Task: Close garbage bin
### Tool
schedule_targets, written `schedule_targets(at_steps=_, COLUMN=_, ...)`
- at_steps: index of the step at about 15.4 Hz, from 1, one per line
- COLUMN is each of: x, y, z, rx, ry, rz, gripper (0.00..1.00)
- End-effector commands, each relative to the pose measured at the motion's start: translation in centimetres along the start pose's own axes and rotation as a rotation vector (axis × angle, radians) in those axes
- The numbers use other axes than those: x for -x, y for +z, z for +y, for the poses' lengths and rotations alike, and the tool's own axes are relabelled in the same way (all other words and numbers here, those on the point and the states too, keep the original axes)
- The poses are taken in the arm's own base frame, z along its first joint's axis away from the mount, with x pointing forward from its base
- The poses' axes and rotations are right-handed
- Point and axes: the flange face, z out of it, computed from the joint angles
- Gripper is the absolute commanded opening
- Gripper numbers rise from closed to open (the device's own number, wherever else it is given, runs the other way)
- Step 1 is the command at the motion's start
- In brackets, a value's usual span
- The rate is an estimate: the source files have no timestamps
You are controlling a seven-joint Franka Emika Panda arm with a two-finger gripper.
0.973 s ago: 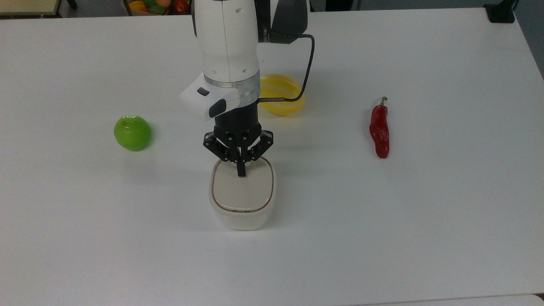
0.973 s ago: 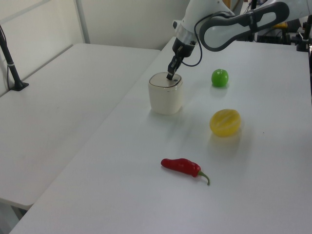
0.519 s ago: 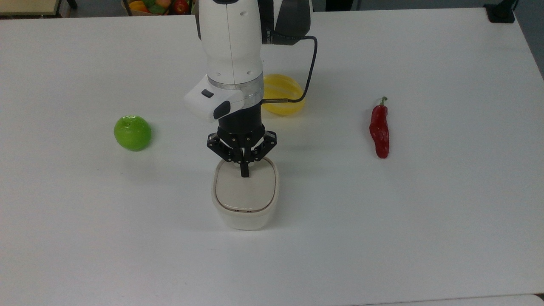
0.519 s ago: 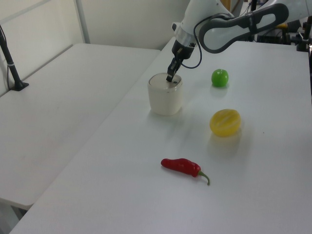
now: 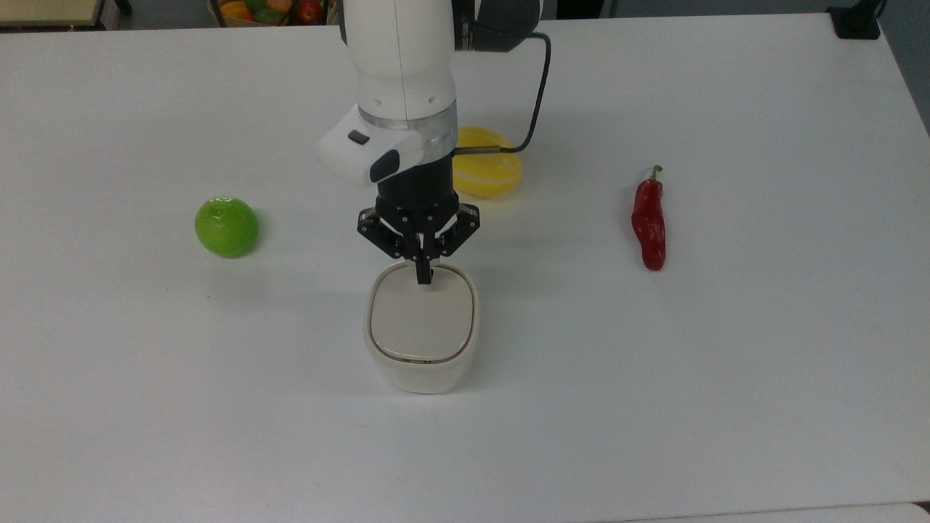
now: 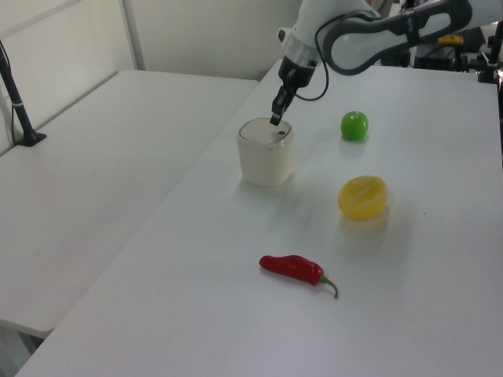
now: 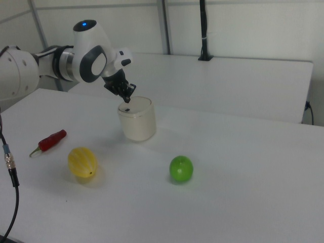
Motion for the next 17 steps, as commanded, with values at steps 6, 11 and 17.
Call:
schedule_targets(at_steps=6, x=4.8, y=-12.0, z=1.9, rx=0.029, ry=0.033, rz=-0.308, gripper=0.0)
schedule_targets(at_steps=11, x=9.3, y=-16.1, z=2.8, rx=0.078, ry=0.031, rz=-0.428, gripper=0.0)
schedule_targets(at_steps=17, x=14.2, y=-20.3, z=5.0, rx=0.105, ry=0.057, rz=-0.44, gripper=0.02)
